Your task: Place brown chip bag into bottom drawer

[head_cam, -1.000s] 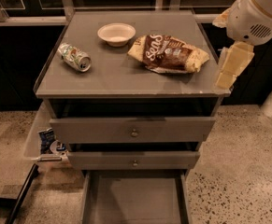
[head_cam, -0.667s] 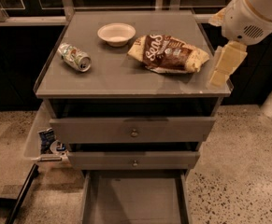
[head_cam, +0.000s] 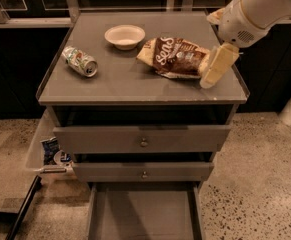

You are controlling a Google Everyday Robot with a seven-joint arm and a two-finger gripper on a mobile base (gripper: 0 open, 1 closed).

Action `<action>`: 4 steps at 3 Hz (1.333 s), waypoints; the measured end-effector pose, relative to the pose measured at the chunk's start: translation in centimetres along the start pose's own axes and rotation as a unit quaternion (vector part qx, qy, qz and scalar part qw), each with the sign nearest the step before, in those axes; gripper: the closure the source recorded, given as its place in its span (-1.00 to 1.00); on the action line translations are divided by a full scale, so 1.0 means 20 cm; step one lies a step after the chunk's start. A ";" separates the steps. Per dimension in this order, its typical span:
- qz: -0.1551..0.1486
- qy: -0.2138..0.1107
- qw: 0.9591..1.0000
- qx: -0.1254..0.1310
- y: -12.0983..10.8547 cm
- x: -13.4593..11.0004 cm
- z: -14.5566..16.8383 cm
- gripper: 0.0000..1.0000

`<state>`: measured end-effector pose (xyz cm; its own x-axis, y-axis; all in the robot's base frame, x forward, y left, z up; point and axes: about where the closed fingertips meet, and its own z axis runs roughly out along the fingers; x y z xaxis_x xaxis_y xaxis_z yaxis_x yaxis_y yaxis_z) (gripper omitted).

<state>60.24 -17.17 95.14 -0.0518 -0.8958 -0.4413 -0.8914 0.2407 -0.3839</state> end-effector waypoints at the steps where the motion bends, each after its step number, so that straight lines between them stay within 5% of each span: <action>1: 0.007 -0.041 0.999 0.010 -0.09 -0.02 0.13 -1.00; 4: 0.055 -0.126 0.991 0.005 -0.37 -0.01 0.40 -1.00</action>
Offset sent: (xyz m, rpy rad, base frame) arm 0.0937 0.0106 -0.0331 0.2339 -0.0642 0.0047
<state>70.43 -15.80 91.62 -0.0327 -0.7433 -0.6681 -0.8817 0.3362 -0.3309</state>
